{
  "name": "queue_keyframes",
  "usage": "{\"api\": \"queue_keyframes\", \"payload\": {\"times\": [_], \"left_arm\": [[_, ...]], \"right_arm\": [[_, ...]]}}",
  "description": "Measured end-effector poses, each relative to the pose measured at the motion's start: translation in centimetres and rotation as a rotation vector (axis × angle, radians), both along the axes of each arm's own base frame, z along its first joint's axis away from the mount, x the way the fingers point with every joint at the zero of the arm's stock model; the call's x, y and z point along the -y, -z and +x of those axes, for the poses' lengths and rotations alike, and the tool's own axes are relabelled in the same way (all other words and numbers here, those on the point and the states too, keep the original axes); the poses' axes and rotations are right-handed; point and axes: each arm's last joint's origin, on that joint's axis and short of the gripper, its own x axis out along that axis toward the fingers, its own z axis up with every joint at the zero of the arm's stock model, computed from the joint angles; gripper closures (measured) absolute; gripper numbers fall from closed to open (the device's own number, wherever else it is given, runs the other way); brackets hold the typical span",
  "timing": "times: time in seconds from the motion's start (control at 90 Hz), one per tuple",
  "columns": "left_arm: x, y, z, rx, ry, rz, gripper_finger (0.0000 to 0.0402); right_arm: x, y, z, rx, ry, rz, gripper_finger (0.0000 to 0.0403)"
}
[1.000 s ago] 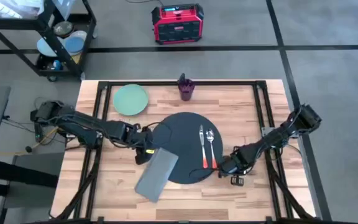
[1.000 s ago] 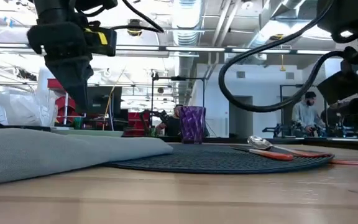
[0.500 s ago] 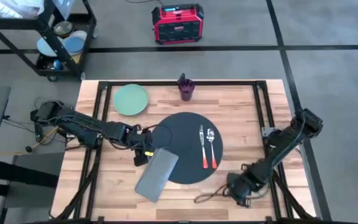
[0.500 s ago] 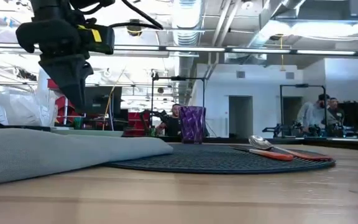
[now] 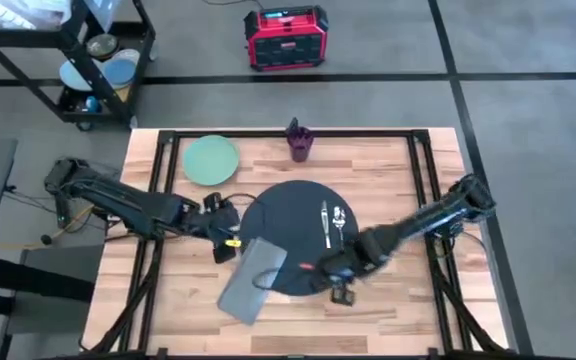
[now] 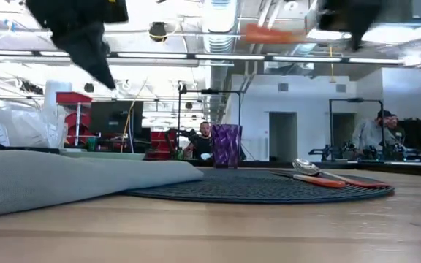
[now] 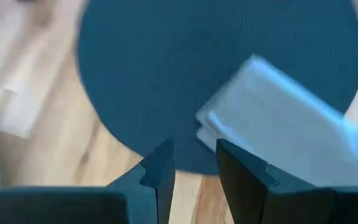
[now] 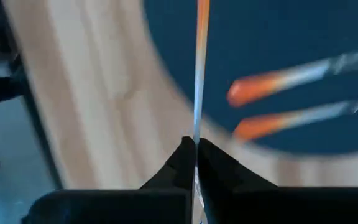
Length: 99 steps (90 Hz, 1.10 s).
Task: Set table place
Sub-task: Put the orange fork on the table napkin
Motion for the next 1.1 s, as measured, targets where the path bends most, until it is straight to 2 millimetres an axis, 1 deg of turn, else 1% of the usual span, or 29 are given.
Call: {"api": "queue_keyframes", "payload": {"times": [0.1,0.2,0.256,0.344,0.422,0.489,0.556,0.622,0.667,0.722,0.767,0.811,0.9,1.0,1.1], "left_arm": [[-0.4,-2.1,-1.9,0.126,-0.018,-0.021,0.0299],[-1.1,-3.9,-3.8,0.227,-0.028,-0.048,0.0299],[-1.5,-4.5,-4.9,0.267,-0.033,-0.057,0.0299],[-2.1,-5.1,-6.4,0.302,-0.065,-0.041,0.0299],[-2.5,-5.2,-7.3,0.308,-0.112,-0.038,0.0299],[-2.6,-5.1,-7.8,0.292,-0.135,-0.052,0.0299],[-2.7,-4.8,-8.0,0.26,-0.151,-0.056,0.0299],[-2.7,-4.5,-8.1,0.229,-0.166,-0.058,0.0299],[-2.7,-4.3,-8.0,0.213,-0.168,-0.053,0.0299],[-2.6,-4.2,-7.9,0.2,-0.169,-0.049,0.0299],[-2.6,-4.1,-7.7,0.197,-0.177,-0.054,0.0299],[-2.5,-4.1,-7.5,0.199,-0.187,-0.062,0.0299],[-2.4,-3.8,-7.1,0.194,-0.22,-0.086,0.0299],[-2.1,-3.4,-6.4,0.172,-0.256,-0.102,0.0299],[-1.8,-2.8,-5.5,0.129,-0.258,-0.089,0.0299]], "right_arm": [[0.3,0.5,2.7,-0.096,-0.145,-0.061,0.0402],[0.2,1.1,4.9,-0.189,-0.311,-0.105,0.0402],[0.3,0.6,5.9,-0.185,-0.414,-0.13,0.0402],[0.9,-0.9,6.9,-0.17,-0.564,-0.191,0.0403],[1.6,-1.8,8.1,-0.103,-0.674,-0.22,0.0403],[2.2,-2.4,8.5,-0.071,-0.763,-0.233,0.0403],[2.9,-2.2,8.6,-0.077,-0.82,-0.239,0.0403],[3.4,-1.8,8.6,-0.107,-0.864,-0.206,0.0403],[3.2,-1.1,8.9,-0.1,-0.918,-0.145,0.0403],[3.0,-0.4,9.1,-0.088,-1.029,-0.069,0.0403],[2.6,0.2,9.4,-0.081,-1.101,-0.053,0.0403],[2.0,0.6,9.7,-0.067,-1.135,-0.05,0.0403],[1.0,2.3,10.2,-0.072,-1.151,0.029,0.0403],[0.2,4.1,11.3,-0.028,-1.097,0.083,0.0403],[-0.3,4.0,12.4,0.086,-1.047,0.066,0.0403]]}}
